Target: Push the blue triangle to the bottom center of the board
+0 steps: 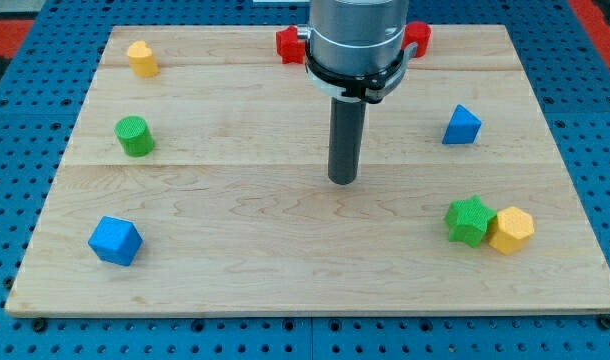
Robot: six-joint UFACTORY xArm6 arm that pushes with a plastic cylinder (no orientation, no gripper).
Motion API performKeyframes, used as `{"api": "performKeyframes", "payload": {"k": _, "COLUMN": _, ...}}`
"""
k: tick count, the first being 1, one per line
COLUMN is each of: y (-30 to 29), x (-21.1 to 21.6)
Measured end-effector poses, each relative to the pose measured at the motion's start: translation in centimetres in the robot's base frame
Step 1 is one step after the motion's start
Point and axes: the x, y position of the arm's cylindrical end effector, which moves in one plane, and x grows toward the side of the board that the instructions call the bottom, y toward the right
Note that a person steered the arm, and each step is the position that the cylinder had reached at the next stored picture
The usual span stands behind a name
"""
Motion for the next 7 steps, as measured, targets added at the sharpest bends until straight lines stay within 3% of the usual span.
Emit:
{"api": "performKeyframes", "payload": {"k": 5, "y": 0.9, "x": 3.1}}
{"api": "performKeyframes", "payload": {"k": 6, "y": 2.3, "x": 3.1}}
{"api": "performKeyframes", "payload": {"k": 7, "y": 8.4, "x": 2.6}}
